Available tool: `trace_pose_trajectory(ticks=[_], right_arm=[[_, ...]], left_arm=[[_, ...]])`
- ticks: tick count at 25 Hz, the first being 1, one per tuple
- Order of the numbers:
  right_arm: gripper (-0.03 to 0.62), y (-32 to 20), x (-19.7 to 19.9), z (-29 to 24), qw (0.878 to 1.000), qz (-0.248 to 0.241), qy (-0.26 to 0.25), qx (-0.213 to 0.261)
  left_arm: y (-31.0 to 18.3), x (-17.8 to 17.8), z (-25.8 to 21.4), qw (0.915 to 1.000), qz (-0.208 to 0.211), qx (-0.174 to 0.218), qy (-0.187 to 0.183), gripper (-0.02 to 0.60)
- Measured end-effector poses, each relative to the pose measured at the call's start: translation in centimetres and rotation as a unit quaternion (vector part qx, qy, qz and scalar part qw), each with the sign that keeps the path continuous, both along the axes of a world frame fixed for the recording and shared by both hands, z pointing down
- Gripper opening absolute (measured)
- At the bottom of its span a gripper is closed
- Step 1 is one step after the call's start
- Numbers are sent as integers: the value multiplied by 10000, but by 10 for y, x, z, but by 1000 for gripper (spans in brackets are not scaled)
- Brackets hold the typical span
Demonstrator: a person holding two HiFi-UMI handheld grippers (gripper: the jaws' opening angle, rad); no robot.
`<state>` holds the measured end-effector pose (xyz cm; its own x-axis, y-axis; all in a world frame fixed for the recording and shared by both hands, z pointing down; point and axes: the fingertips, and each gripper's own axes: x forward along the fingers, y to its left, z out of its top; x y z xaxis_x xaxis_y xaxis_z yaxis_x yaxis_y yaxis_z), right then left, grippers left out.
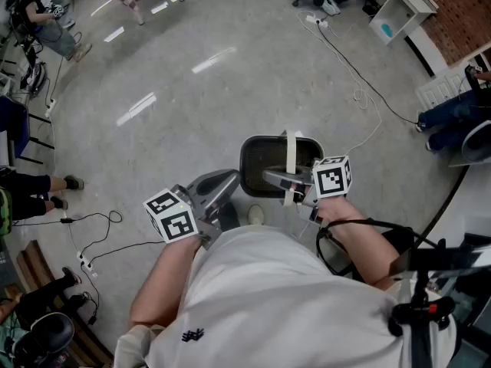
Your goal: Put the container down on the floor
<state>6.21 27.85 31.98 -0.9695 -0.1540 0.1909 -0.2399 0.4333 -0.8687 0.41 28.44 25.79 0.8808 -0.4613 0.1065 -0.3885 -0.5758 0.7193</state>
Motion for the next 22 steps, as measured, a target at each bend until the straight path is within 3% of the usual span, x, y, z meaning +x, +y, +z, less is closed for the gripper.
trace_pose_trajectory(ticks=[12,17,22], right_arm=[[14,1,-1,-1,9999,-120,-88,-51],[15,-5,-9,3,9998,-49,10,-197],[14,-29,-27,0,9987,341,159,-356]], left_arm=[[0,-1,-4,9994,-314,6,-107,9],[-7,-13,-6,9998,-174,38,-73,9],[-34,-41,-25,9998,190,13,19,9]])
